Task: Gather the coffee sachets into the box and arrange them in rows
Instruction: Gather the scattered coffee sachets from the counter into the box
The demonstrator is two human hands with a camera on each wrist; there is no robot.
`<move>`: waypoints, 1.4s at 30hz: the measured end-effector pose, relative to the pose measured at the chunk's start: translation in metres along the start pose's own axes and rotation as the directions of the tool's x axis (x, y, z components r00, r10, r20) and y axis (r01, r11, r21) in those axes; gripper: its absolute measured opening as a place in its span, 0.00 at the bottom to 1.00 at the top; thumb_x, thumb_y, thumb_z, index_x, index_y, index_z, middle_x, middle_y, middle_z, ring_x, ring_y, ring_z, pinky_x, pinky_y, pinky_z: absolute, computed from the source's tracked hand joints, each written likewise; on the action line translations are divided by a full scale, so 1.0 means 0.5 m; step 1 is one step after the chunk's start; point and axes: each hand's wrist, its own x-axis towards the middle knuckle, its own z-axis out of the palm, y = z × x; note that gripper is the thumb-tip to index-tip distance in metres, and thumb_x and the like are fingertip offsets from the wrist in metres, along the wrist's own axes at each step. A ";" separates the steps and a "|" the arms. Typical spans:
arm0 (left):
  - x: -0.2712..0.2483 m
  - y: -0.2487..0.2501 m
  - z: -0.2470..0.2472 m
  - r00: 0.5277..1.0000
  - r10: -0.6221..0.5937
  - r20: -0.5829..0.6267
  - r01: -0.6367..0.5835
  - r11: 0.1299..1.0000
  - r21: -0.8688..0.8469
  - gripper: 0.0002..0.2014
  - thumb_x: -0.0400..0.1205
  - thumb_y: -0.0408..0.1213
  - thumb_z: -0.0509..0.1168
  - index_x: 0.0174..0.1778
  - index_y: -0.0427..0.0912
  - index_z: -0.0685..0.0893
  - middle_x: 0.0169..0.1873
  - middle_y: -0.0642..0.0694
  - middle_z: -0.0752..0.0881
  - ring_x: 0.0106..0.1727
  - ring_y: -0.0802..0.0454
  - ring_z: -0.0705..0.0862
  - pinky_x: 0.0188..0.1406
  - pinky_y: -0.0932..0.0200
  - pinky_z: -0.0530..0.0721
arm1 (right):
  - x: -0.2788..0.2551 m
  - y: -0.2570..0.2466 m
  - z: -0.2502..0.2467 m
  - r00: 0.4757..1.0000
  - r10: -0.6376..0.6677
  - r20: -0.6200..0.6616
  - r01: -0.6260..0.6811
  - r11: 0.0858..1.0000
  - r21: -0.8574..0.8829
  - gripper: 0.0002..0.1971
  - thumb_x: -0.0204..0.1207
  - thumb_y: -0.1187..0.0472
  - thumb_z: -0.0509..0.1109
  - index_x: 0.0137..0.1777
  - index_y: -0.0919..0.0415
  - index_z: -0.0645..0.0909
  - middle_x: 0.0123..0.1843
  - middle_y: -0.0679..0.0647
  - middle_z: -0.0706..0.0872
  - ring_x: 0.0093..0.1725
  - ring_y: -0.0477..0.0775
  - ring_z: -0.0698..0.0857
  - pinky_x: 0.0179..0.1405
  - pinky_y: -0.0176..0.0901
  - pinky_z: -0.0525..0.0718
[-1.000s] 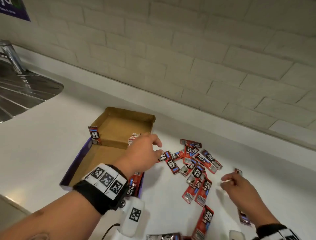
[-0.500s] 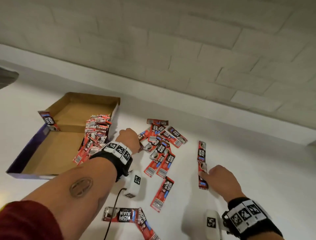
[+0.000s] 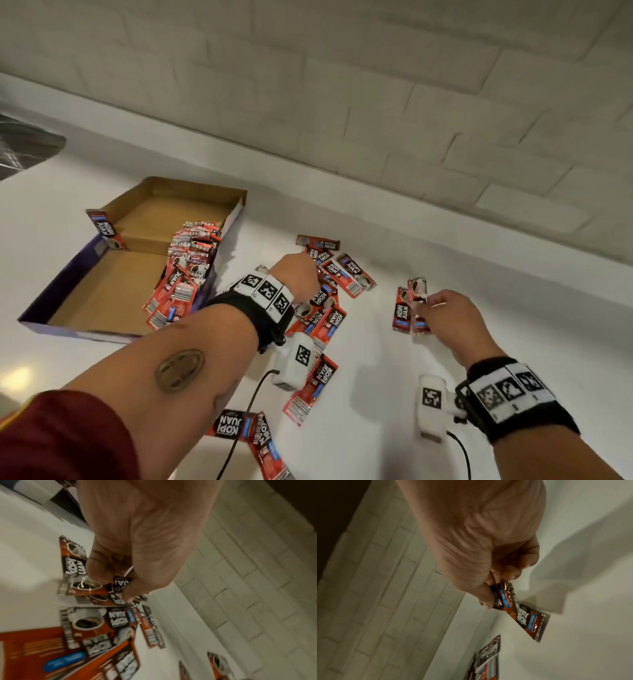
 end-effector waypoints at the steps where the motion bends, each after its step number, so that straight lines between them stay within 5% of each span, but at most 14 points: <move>1: 0.005 0.002 0.012 1.000 0.002 0.003 -0.002 0.999 0.046 0.08 0.83 0.33 0.63 0.55 0.36 0.83 0.51 0.42 0.89 0.48 0.47 0.88 0.49 0.55 0.87 | 0.018 -0.003 0.008 1.000 0.001 0.018 0.000 0.999 -0.042 0.14 0.77 0.52 0.79 0.40 0.60 0.81 0.38 0.54 0.87 0.37 0.55 0.85 0.34 0.45 0.75; 4: 0.003 0.003 0.037 0.998 -0.054 -0.044 0.061 0.985 0.162 0.13 0.84 0.35 0.66 0.64 0.38 0.80 0.55 0.42 0.87 0.55 0.46 0.88 0.49 0.55 0.86 | 0.055 -0.005 0.043 0.997 0.020 0.076 0.000 0.967 -0.255 0.21 0.77 0.45 0.74 0.32 0.60 0.78 0.28 0.51 0.83 0.31 0.51 0.83 0.27 0.42 0.70; 7: 0.000 -0.012 0.044 0.998 -0.035 -0.044 0.041 0.991 0.126 0.17 0.85 0.33 0.63 0.69 0.35 0.75 0.61 0.39 0.85 0.61 0.43 0.86 0.49 0.55 0.82 | 0.067 0.007 0.077 0.997 0.009 0.076 0.019 0.936 -0.352 0.17 0.76 0.46 0.75 0.35 0.54 0.74 0.42 0.56 0.85 0.37 0.49 0.82 0.28 0.41 0.69; 11: -0.013 -0.032 0.046 0.998 -0.061 -0.002 0.061 0.995 0.076 0.21 0.82 0.30 0.65 0.71 0.33 0.71 0.59 0.36 0.86 0.59 0.39 0.86 0.55 0.48 0.87 | 0.072 0.018 0.089 0.996 0.039 0.080 -0.013 0.952 -0.306 0.14 0.74 0.55 0.78 0.45 0.57 0.76 0.43 0.54 0.86 0.37 0.48 0.83 0.26 0.41 0.74; 14: -0.032 -0.038 0.042 0.997 -0.078 0.017 0.077 0.996 0.039 0.17 0.81 0.32 0.67 0.64 0.34 0.77 0.54 0.39 0.87 0.54 0.42 0.87 0.53 0.47 0.89 | 0.071 0.019 0.089 0.989 0.105 0.101 -0.088 0.984 -0.155 0.19 0.70 0.59 0.81 0.54 0.63 0.76 0.45 0.57 0.86 0.42 0.57 0.88 0.30 0.43 0.87; 17: -0.047 -0.051 0.039 0.998 -0.027 0.051 0.024 0.998 0.057 0.04 0.81 0.33 0.66 0.49 0.37 0.82 0.44 0.44 0.87 0.46 0.46 0.87 0.41 0.56 0.85 | 0.051 0.016 0.092 0.977 0.110 0.180 -0.074 0.978 -0.195 0.09 0.73 0.62 0.78 0.40 0.67 0.83 0.32 0.56 0.86 0.27 0.51 0.86 0.15 0.29 0.75; 19: -0.050 -0.063 0.044 0.999 0.007 0.045 -0.010 0.997 0.080 0.02 0.80 0.33 0.67 0.45 0.38 0.82 0.39 0.46 0.85 0.42 0.49 0.86 0.37 0.59 0.82 | 0.032 0.009 0.094 0.972 0.066 0.227 -0.021 0.981 -0.193 0.11 0.73 0.60 0.78 0.35 0.66 0.84 0.27 0.55 0.87 0.26 0.53 0.88 0.22 0.35 0.78; 21: -0.048 -0.075 0.052 0.998 0.051 0.026 -0.053 0.994 0.094 0.04 0.79 0.35 0.68 0.46 0.38 0.82 0.39 0.47 0.84 0.39 0.50 0.84 0.36 0.60 0.80 | 0.000 -0.004 0.094 0.961 -0.039 0.273 0.091 0.979 -0.181 0.07 0.72 0.58 0.80 0.40 0.61 0.87 0.33 0.53 0.90 0.34 0.54 0.89 0.34 0.42 0.83; 24: -0.044 -0.085 0.061 0.994 0.107 -0.009 -0.105 0.986 0.131 0.10 0.79 0.37 0.71 0.53 0.39 0.82 0.46 0.46 0.85 0.45 0.48 0.84 0.43 0.57 0.83 | -0.073 -0.035 0.104 0.875 -0.201 0.441 0.328 0.915 -0.234 0.07 0.71 0.56 0.82 0.45 0.51 0.86 0.45 0.42 0.86 0.43 0.43 0.83 0.39 0.39 0.80; 28: -0.042 -0.091 0.065 0.992 0.124 0.007 -0.124 0.986 0.112 0.14 0.77 0.34 0.68 0.58 0.41 0.81 0.51 0.44 0.88 0.52 0.44 0.87 0.54 0.48 0.88 | -0.165 -0.065 0.133 0.686 -0.394 0.612 0.677 0.654 -0.338 0.14 0.69 0.50 0.81 0.40 0.51 0.76 0.51 0.44 0.82 0.53 0.52 0.80 0.52 0.49 0.80; 33: -0.042 -0.093 0.048 0.994 0.069 0.080 -0.080 0.986 0.146 0.04 0.79 0.36 0.65 0.46 0.42 0.84 0.42 0.46 0.88 0.41 0.50 0.86 0.41 0.56 0.86 | -0.219 -0.081 0.170 0.542 -0.503 0.673 0.833 0.429 -0.349 0.04 0.76 0.59 0.73 0.45 0.52 0.80 0.55 0.49 0.85 0.59 0.56 0.79 0.52 0.53 0.76; 37: -0.045 -0.082 0.019 0.989 0.080 0.121 -0.097 0.985 0.143 0.07 0.78 0.35 0.63 0.34 0.42 0.78 0.34 0.47 0.84 0.32 0.53 0.82 0.25 0.63 0.73 | -0.224 -0.075 0.169 0.585 -0.462 0.667 0.804 0.442 -0.398 0.07 0.77 0.64 0.70 0.52 0.55 0.81 0.56 0.53 0.85 0.56 0.57 0.80 0.53 0.54 0.74; 40: -0.058 -0.051 0.001 0.978 0.142 0.155 -0.153 0.986 0.062 0.07 0.78 0.36 0.68 0.35 0.42 0.82 0.32 0.48 0.85 0.30 0.56 0.82 0.27 0.64 0.76 | -0.226 -0.072 0.152 0.651 -0.374 0.660 0.717 0.587 -0.375 0.11 0.78 0.65 0.70 0.58 0.55 0.77 0.58 0.54 0.84 0.51 0.58 0.79 0.52 0.50 0.70; 42: -0.065 -0.025 0.009 0.963 0.185 0.195 -0.205 0.975 0.090 0.09 0.79 0.43 0.71 0.40 0.42 0.84 0.36 0.48 0.86 0.34 0.55 0.84 0.34 0.61 0.80 | -0.224 -0.064 0.143 0.687 -0.311 0.656 0.653 0.661 -0.371 0.16 0.78 0.65 0.70 0.65 0.55 0.77 0.61 0.55 0.85 0.57 0.61 0.82 0.52 0.48 0.71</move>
